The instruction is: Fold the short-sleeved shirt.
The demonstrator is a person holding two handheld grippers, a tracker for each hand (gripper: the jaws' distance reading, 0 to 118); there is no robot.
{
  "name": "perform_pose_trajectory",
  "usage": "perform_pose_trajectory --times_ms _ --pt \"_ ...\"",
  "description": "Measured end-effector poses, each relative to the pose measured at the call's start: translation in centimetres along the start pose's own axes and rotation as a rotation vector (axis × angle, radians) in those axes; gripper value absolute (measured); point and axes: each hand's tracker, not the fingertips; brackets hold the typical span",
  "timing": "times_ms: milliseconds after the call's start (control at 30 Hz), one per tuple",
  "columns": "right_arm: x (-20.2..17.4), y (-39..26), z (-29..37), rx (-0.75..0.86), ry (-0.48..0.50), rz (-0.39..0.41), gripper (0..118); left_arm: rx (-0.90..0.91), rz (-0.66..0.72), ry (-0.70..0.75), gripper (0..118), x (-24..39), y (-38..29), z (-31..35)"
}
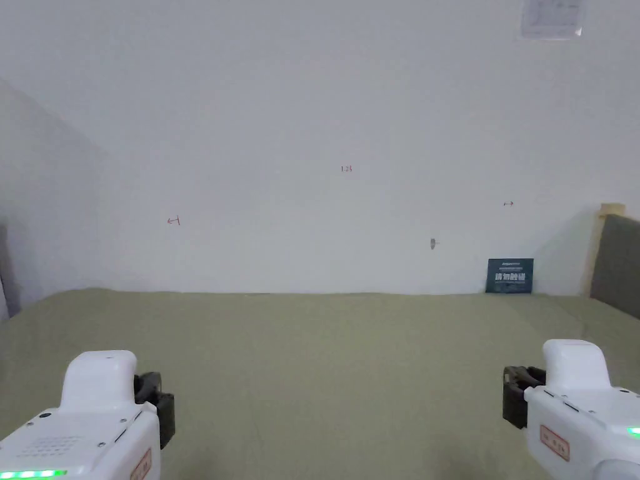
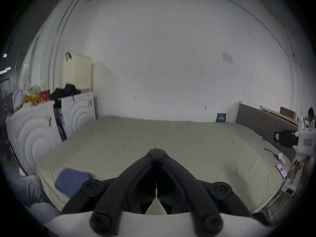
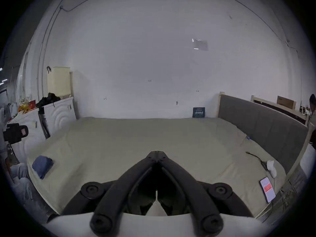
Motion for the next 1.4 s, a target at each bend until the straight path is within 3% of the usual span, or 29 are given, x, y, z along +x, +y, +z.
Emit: perform_pose_trajectory --times_ms 367,433,467,500,567,600,967,1200,1400 --pt "-0.8 -0.8 0.1 -0.004 -0.014 0.029 0 0.008 -0.029 0.000 0 1.1 0.0 -0.1" --pt "-0.8 -0.7 0.0 0.006 -0.020 0.034 2 0.001 -0.014 -0.001 7 1.2 0.0 -0.3" --pt "-0.8 -0.7 0.0 0.011 -0.021 0.038 7 0.004 -0.005 -0.003 19 1.1 -0.1 -0.3" --pt "-0.8 -0.8 0.1 0.017 -0.022 0.042 27 0.009 0.000 -0.005 52 1.0 -0.2 -0.3" --pt "-0.8 -0.9 0.0 0.031 -0.029 0.049 98 0.018 0.016 -0.004 114 0.9 -0.4 -0.4" --pt "-0.8 -0.9 -0.3 0.020 -0.031 0.052 117 0.023 0.025 -0.004 118 0.8 -0.5 -0.4" --pt "-0.6 -0.1 0.9 0.148 -0.005 0.022 118 0.074 0.006 0.014 118 1.3 0.1 -0.2" --pt "-1.6 -0.9 1.1 0.176 0.021 0.093 118 0.080 0.006 0.019 118 1.4 -0.1 -0.4" --pt "-1.8 -1.1 1.0 0.170 0.019 0.090 118 0.079 -0.006 0.027 118 1.7 -0.8 -0.7"
